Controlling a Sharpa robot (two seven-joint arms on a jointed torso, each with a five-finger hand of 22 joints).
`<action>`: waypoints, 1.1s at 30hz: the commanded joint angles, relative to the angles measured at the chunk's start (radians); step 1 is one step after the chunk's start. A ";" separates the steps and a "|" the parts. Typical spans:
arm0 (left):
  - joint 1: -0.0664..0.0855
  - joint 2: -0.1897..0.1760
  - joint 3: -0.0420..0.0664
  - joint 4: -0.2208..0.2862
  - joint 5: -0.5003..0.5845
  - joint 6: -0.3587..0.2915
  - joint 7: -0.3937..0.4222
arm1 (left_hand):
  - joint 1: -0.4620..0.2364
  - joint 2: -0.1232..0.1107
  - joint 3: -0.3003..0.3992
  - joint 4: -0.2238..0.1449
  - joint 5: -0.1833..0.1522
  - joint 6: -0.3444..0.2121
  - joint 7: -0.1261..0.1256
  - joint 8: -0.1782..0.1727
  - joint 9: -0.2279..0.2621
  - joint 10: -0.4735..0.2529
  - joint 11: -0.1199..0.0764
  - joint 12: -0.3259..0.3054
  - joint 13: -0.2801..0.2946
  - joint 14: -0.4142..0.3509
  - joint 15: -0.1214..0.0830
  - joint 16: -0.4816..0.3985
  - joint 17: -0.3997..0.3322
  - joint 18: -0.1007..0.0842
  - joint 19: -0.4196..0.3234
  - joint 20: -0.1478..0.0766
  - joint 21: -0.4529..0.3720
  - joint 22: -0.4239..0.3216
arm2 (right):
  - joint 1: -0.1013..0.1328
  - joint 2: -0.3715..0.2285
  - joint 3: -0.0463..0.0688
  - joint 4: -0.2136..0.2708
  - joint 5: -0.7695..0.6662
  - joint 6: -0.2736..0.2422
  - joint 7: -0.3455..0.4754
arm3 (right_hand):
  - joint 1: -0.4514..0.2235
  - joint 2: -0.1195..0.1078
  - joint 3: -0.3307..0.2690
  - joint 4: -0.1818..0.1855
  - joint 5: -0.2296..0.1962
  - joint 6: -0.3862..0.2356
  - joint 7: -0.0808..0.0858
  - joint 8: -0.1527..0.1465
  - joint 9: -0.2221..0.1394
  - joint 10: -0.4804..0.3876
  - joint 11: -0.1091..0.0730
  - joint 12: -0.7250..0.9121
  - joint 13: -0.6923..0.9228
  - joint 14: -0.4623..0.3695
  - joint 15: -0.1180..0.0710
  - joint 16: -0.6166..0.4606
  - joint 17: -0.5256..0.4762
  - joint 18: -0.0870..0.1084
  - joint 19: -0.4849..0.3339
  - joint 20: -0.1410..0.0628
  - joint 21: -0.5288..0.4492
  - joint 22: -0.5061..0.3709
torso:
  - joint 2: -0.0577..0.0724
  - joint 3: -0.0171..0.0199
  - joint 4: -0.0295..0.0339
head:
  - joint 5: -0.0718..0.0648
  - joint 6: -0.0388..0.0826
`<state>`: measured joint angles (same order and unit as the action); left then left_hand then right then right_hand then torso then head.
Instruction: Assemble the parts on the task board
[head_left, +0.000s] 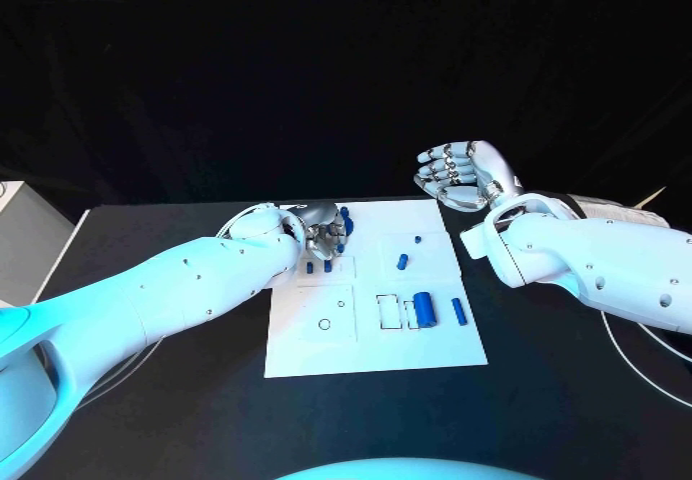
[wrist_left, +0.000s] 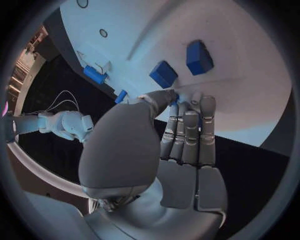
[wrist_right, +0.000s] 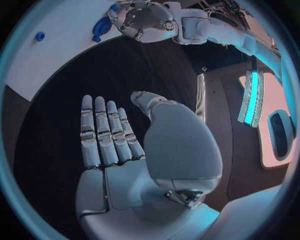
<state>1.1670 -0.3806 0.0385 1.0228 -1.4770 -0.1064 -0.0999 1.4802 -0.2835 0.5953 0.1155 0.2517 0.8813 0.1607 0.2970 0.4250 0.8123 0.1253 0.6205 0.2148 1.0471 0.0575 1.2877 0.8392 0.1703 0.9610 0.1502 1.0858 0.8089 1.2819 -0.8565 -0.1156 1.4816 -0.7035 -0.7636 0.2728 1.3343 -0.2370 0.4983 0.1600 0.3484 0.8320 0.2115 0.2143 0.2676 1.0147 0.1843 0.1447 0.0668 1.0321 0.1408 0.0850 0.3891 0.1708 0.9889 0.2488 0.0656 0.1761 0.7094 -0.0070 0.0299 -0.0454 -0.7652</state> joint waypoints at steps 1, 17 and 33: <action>0.000 0.005 0.000 -0.003 0.008 0.009 0.005 | -0.002 0.006 0.008 0.001 -0.002 0.005 0.001 -0.007 -0.002 0.009 0.001 -0.008 -0.004 -0.002 0.001 0.007 -0.004 0.009 -0.007 0.003 0.005 0.002 | 0.000 0.002 0.000 0.002 0.001 0.016 0.017 | -0.010 0.001 -0.003 -0.003 0.007 0.004 0.036 -0.006 -0.002 -0.007 0.002 -0.005 -0.002 -0.008 0.001 -0.006 -0.002 0.013 -0.004 0.000 -0.003 -0.001 | 0.000 0.0001 0.0012 | -0.002 -0.003; 0.000 0.017 -0.001 -0.018 0.025 0.021 0.015 | -0.010 0.017 0.027 -0.016 -0.005 0.041 -0.001 -0.016 -0.011 0.066 -0.008 -0.044 -0.035 0.055 -0.006 0.070 0.034 0.003 0.012 -0.001 0.044 0.048 | 0.000 0.006 0.000 0.003 0.001 0.019 0.018 | -0.011 0.004 -0.003 -0.004 0.009 0.009 0.035 -0.006 -0.002 -0.001 0.001 -0.006 -0.002 -0.001 0.000 -0.006 -0.008 0.014 0.000 -0.001 -0.001 -0.008 | -0.001 0.0004 0.0000 | -0.004 -0.012; 0.000 0.019 -0.003 -0.014 0.033 0.019 0.042 | -0.013 0.042 0.038 -0.052 -0.005 0.104 -0.009 -0.019 -0.012 0.165 -0.030 -0.091 -0.058 0.173 -0.025 0.149 0.132 -0.010 0.064 -0.019 0.100 0.119 | 0.000 0.007 0.000 0.001 0.001 0.025 0.015 | -0.011 0.005 -0.004 -0.004 0.010 0.010 0.035 -0.006 -0.002 -0.001 0.001 -0.007 -0.003 -0.001 0.000 -0.006 -0.009 0.014 0.001 -0.001 -0.001 -0.010 | -0.003 -0.0002 0.0008 | -0.007 -0.016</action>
<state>1.1674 -0.3646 0.0355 1.0063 -1.4532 -0.1006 -0.0804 1.4660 -0.2525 0.6351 0.0694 0.2517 0.9796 0.1517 0.2811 0.4135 0.9725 0.0959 0.5330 0.1573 1.2155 0.0324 1.4346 0.9680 0.1703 1.0206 0.1307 1.1828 0.9243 1.2820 -0.8501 -0.1156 1.4821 -0.7009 -0.7551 0.2753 1.3291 -0.2317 0.4982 0.1601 0.3523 0.8357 0.2148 0.2143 0.2666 1.0147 0.1842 0.1447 0.0659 1.0322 0.1408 0.0851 0.3810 0.1707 0.9890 0.2488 0.0657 0.1671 0.7068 -0.0069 0.0310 -0.0521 -0.7815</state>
